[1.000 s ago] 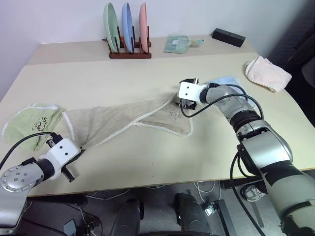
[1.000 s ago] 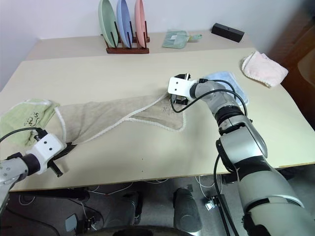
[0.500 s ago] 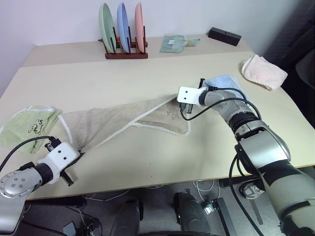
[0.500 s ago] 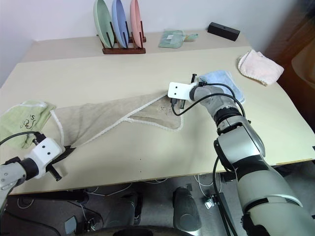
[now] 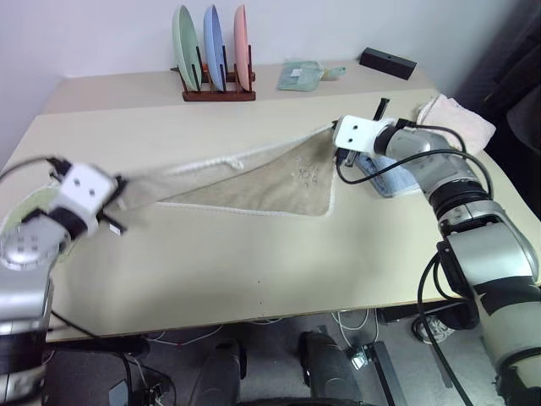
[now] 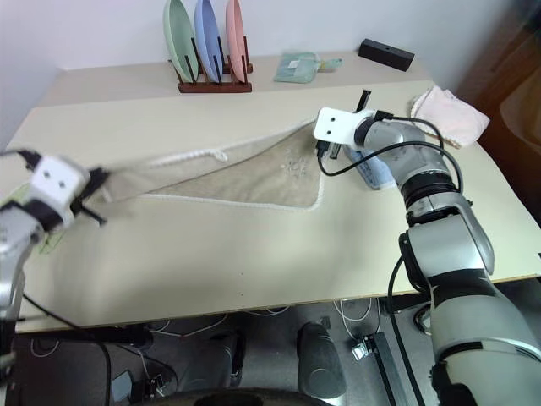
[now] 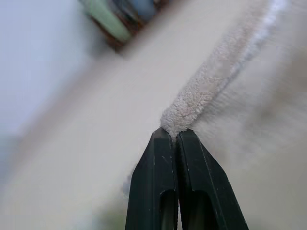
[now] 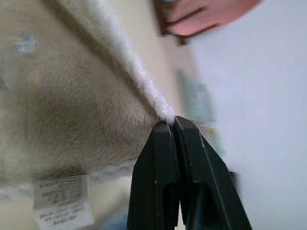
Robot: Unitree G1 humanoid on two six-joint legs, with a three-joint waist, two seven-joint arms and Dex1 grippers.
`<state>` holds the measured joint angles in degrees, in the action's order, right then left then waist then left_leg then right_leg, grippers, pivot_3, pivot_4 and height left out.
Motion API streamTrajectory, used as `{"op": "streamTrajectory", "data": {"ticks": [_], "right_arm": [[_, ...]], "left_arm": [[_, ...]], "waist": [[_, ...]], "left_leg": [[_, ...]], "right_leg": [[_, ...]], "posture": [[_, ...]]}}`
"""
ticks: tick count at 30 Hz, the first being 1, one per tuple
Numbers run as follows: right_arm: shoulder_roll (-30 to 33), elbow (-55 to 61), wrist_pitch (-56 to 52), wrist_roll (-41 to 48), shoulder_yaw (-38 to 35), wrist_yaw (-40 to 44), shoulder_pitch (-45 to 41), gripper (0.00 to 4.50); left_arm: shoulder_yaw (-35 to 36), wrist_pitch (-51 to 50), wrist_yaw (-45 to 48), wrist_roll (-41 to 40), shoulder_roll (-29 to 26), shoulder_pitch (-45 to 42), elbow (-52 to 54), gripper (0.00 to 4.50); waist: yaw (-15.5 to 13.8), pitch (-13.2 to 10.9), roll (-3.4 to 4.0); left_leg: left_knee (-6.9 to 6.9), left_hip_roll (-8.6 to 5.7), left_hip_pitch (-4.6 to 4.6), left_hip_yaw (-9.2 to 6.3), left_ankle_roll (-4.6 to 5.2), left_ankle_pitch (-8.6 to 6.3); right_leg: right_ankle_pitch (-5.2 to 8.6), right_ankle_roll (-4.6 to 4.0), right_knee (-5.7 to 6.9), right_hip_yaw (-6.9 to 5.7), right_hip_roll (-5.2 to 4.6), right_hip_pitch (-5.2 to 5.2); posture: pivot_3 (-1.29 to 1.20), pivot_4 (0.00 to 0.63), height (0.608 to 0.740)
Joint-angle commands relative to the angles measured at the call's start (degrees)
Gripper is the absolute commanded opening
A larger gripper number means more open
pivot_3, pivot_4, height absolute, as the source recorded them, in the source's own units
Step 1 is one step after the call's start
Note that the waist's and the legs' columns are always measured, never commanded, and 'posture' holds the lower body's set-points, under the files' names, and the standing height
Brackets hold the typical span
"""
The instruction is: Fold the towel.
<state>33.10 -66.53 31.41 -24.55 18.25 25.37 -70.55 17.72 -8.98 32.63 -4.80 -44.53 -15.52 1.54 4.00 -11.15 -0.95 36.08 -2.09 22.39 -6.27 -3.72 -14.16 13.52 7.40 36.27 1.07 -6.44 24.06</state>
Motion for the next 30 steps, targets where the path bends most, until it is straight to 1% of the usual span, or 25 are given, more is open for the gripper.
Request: {"op": "streamTrajectory", "data": {"ticks": [1,3,5,7,8,10,12,13,14,15,16,18,20,22,26,28,30], "right_arm": [[2.69,1.94,-1.15,0.93,-3.52,-4.55,-9.17,0.03],[3.56,2.05,-1.06,1.33,-4.32,-5.16,-12.12,0.03],[4.57,3.7,-0.29,3.31,-5.94,-2.96,-13.92,0.03],[5.49,6.63,-0.13,6.4,-7.69,1.79,-13.6,0.03],[5.94,8.67,-0.27,8.23,-8.45,4.89,-12.45,0.03],[7.06,15.01,-1.87,12.85,-9.86,12.45,-8.34,0.03],[8.54,24.1,-5.87,17.4,-10.78,19.43,-2.08,0.03],[9.95,31.97,-10.17,20.8,-11.06,23.81,3.84,0.03],[10.95,38.02,-13.75,23.11,-11.43,26.8,8.18,0.03],[11.63,42.41,-16.62,24.54,-11.82,28.5,11.09,0.03],[13.39,49.83,-21.98,27.64,-12.44,31.14,16.97,0.03],[17.53,62.57,-32.06,32.97,-13.8,35.84,27.38,0.03],[21.92,72.06,-40.09,37.3,-15.57,39.43,35.72,0.03],[25.28,78.22,-46.28,40.86,-17.52,41.36,41.11,0.03],[30.96,86.03,-54.06,46.6,-21.84,45.39,49.06,0.03],[31.81,87.07,-54.74,47.01,-22.64,45.41,50.26,0.03],[30.55,85.56,-53.67,45.17,-21.44,43.7,48.56,0.03]], "left_arm": [[-1.59,3.44,-8.94,3.19,0.69,-19.83,-13.17,0.0],[-1.83,5.56,-11.84,3.75,0.96,-28.7,-19.64,0.0],[-1.53,7.72,-12.2,3.39,-0.13,-34.17,-23.53,0.0],[-0.77,7.16,-9.41,1.01,-1.16,-35.34,-24.3,0.0],[-0.51,6.9,-7.22,-0.26,-1.81,-34.08,-23.3,0.0],[0.36,4.67,-1.53,-3.65,-3.55,-29.1,-19.02,0.0],[1.92,3.81,3.92,-6.4,-5.53,-21.0,-12.91,0.0],[4.08,1.16,7.76,-8.9,-6.66,-13.94,-8.24,0.0],[5.66,-0.93,10.23,-10.84,-7.49,-8.93,-4.87,0.0],[6.71,-2.6,11.52,-12.27,-8.06,-5.77,-2.61,0.0],[8.75,-4.87,13.78,-13.39,-8.76,0.56,1.18,0.0],[11.98,-6.92,17.33,-14.28,-9.55,10.85,7.02,0.0],[14.22,-10.9,19.58,-15.64,-10.06,18.35,11.44,0.0],[15.78,-13.16,21.87,-16.9,-10.31,23.96,15.18,0.0],[19.0,-16.52,27.51,-19.01,-10.71,33.93,20.92,0.0],[19.97,-17.3,27.97,-19.24,-10.96,35.21,20.73,0.0],[19.23,-17.31,26.8,-18.49,-11.14,33.74,18.87,0.0]], "waist": [[-0.13,-0.08,-0.05],[0.02,-0.07,-0.05],[0.21,-0.06,-0.06],[0.34,-0.04,-0.04],[0.43,-0.03,-0.02],[0.69,-0.03,-0.02],[0.91,-0.03,-0.02],[0.92,-0.03,-0.01],[0.89,-0.04,0.0],[0.72,-0.05,0.01],[0.46,-0.07,0.01],[-0.09,-0.08,0.02],[-1.03,-0.1,0.05],[-1.71,-0.11,0.07],[-2.04,-0.09,0.04],[-2.06,-0.07,0.0],[-2.07,-0.07,0.0]], "left_leg": [[0.04,-0.01,0.07,-0.03,-0.04,0.03],[0.05,-0.02,0.29,-0.08,-0.13,0.08],[-0.02,-0.01,0.27,0.02,-0.13,0.08],[-0.14,-0.01,0.22,0.1,-0.15,0.08],[-0.18,-0.01,0.16,0.12,-0.13,0.06],[-0.25,-0.01,0.14,0.22,-0.07,0.02],[-0.24,-0.01,0.16,0.27,-0.05,0.01],[-0.21,-0.01,0.2,0.26,-0.03,0.0],[-0.18,0.0,0.26,0.24,-0.02,-0.01],[-0.13,0.01,0.28,0.24,0.03,-0.04],[-0.1,0.01,0.34,0.22,0.27,-0.17],[0.07,0.01,0.47,0.2,0.34,-0.21],[0.1,0.02,0.46,0.17,0.34,-0.21],[0.15,0.02,0.31,0.21,0.34,-0.21],[0.42,0.05,-0.04,0.2,0.34,-0.21],[0.46,0.06,-0.2,0.19,0.33,-0.21],[0.47,0.07,-0.21,0.19,0.34,-0.21]], "right_leg": [[0.0,0.0,0.07,-0.03,0.0,0.07],[-0.05,-0.03,0.1,-0.04,0.01,0.35],[-0.04,-0.01,0.03,-0.02,0.0,0.4],[0.01,0.07,-0.05,-0.03,-0.03,0.41],[0.01,0.08,-0.05,-0.03,-0.03,0.41],[0.02,0.1,-0.07,-0.01,-0.08,0.41],[0.03,0.1,-0.07,0.01,-0.11,0.41],[0.03,0.1,-0.08,0.01,-0.11,0.41],[0.03,0.1,-0.09,0.01,-0.11,0.44],[0.03,0.1,-0.07,0.01,-0.11,0.44],[0.03,0.11,-0.06,0.01,-0.11,0.47],[0.04,0.09,-0.02,0.01,-0.11,0.62],[0.04,0.08,0.02,-0.01,-0.11,0.59],[0.03,0.02,0.0,0.0,-0.11,0.43],[0.14,-0.33,-0.09,-0.03,-0.1,-0.15],[0.16,-0.35,-0.16,-0.07,-0.1,-0.37],[0.15,-0.36,-0.16,-0.09,-0.09,-0.37]], "posture": [[0.0,0.15,0.74],[0.0,0.15,0.74],[0.0,0.15,0.74],[0.0,0.15,0.74],[0.0,0.15,0.74],[0.0,0.15,0.74],[0.0,0.15,0.74],[0.0,0.15,0.74],[0.0,0.15,0.74],[0.0,0.15,0.74],[0.0,0.15,0.74],[0.0,0.15,0.74],[0.0,0.15,0.74],[0.0,0.15,0.74],[0.0,0.15,0.74],[0.0,0.15,0.74],[0.0,0.15,0.74]]}}
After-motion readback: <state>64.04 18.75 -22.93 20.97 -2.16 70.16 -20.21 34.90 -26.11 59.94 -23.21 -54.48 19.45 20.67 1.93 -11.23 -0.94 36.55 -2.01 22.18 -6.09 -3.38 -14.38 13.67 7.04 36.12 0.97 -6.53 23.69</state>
